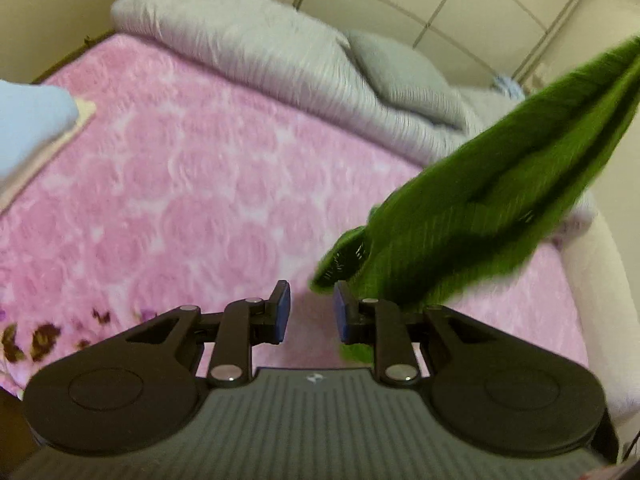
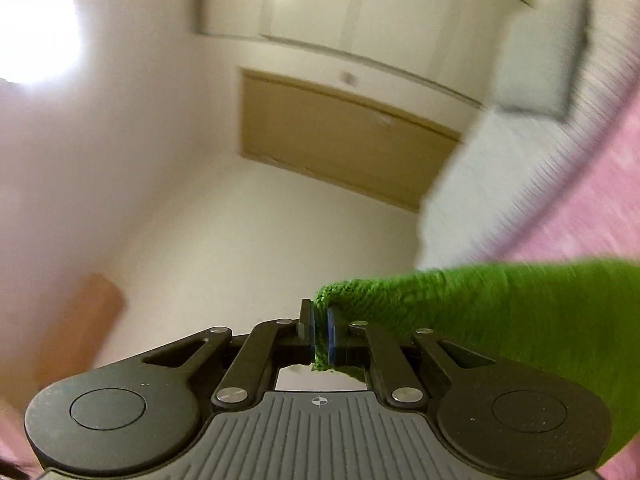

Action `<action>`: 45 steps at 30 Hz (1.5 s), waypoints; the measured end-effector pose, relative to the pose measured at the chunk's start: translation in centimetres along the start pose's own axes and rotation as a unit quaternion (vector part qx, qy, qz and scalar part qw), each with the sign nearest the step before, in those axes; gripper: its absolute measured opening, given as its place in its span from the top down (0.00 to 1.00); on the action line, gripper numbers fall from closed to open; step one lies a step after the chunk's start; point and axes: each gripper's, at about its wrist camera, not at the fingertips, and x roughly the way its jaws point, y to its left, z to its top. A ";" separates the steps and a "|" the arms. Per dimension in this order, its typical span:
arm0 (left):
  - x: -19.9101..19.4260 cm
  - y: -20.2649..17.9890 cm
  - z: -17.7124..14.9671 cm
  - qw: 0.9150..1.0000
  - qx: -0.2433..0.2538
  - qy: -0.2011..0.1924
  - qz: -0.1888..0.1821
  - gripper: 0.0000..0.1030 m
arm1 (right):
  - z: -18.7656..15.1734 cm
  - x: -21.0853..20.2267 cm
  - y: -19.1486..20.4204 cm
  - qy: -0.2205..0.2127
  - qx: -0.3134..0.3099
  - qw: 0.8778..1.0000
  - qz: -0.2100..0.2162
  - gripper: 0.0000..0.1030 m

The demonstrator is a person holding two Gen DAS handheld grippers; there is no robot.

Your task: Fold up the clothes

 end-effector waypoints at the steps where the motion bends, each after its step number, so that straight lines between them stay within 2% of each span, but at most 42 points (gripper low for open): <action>1: -0.7 -0.1 0.4 1.000 -0.004 -0.008 -0.002 0.82 | 1.1 -0.8 0.6 -0.013 -0.007 1.000 0.011 0.95; 2: -1.4 -0.1 0.8 1.000 -0.007 -0.016 -0.003 0.82 | 2.0 -2.2 1.1 -0.024 -0.013 0.999 0.020 0.95; 5: -2.8 -0.7 0.6 1.000 -0.008 -0.024 -0.010 0.82 | 3.7 -7.3 1.4 -0.042 -0.049 0.998 -0.001 0.95; 7: -3.0 -1.3 -0.4 1.000 -0.003 -0.013 -0.007 0.81 | 4.1 -11.2 -1.0 -0.029 -0.044 0.995 -0.086 0.95; 9: -2.0 -1.8 -2.1 1.000 -0.004 0.015 0.005 0.81 | 4.2 -15.1 -4.5 0.003 -0.018 0.982 -0.188 0.95; 10: -1.5 -2.0 -2.8 0.999 -0.009 0.030 0.011 0.81 | 3.9 -16.8 -7.1 0.030 0.015 0.967 -0.254 0.95; 11: -0.7 -2.3 -3.8 0.998 -0.018 0.049 0.017 0.82 | 3.5 -18.4 -9.8 0.057 0.043 0.944 -0.322 0.95; 12: 0.1 -2.8 -4.8 0.997 -0.024 0.065 0.019 0.82 | 2.7 -19.9 -12.5 0.084 0.056 0.913 -0.396 0.94; 13: 0.9 -3.3 -5.8 0.996 -0.028 0.080 0.020 0.82 | 1.9 -21.4 -15.1 0.102 0.076 0.883 -0.451 0.93; 15: 2.5 -5.1 -7.4 0.994 -0.024 0.106 0.024 0.82 | 0.3 -24.5 -19.9 0.118 0.127 0.836 -0.521 0.93; 17: 4.1 -7.0 -9.0 0.991 -0.020 0.132 0.028 0.81 | -0.6 -27.3 -22.3 0.110 0.155 0.823 -0.535 0.92; 20: 6.2 -10.5 -10.6 0.988 0.007 0.151 0.030 0.79 | -1.1 -29.1 -24.2 0.115 0.163 0.822 -0.533 0.92; 25: 9.4 -15.4 -12.8 0.984 0.005 0.179 0.015 0.74 | -1.0 -32.6 -25.5 0.080 0.176 0.836 -0.513 0.92; 29: 12.0 -17.8 -14.8 0.979 -0.007 0.206 0.013 0.74 | -1.3 -34.9 -27.7 0.044 0.243 0.837 -0.489 0.91; 30: 12.4 -18.1 -15.3 0.978 -0.005 0.209 0.014 0.74 | -1.5 -35.4 -28.3 0.037 0.257 0.835 -0.485 0.87; 31: 12.8 -18.5 -15.7 0.977 -0.003 0.212 0.015 0.74 | -1.8 -35.8 -29.0 0.031 0.271 0.834 -0.480 0.67; 32: 13.3 -18.7 -16.1 0.976 -0.001 0.216 0.018 0.74 | -2.1 -36.3 -29.6 0.024 0.284 0.832 -0.476 0.39; 33: 13.7 -18.9 -16.4 0.975 0.000 0.220 0.020 0.74 | -2.4 -36.8 -30.2 0.017 0.298 0.831 -0.470 0.30; 38: 14.7 -19.0 -17.0 0.972 0.000 0.232 0.037 0.74 | -3.6 -37.8 -33.5 -0.013 0.352 0.837 -0.419 0.28; 41: 15.2 -19.1 -16.7 0.972 0.001 0.232 0.044 0.74 | -4.0 -36.8 -35.6 0.001 0.346 0.843 -0.411 0.29; 44: 15.6 -18.9 -16.2 0.972 -0.003 0.228 0.050 0.73 | -4.9 -35.5 -37.4 0.012 0.354 0.838 -0.415 0.29; 45: 15.9 -18.8 -16.0 0.973 -0.006 0.226 0.053 0.73 | -5.3 -35.1 -38.0 0.015 0.358 0.836 -0.415 0.35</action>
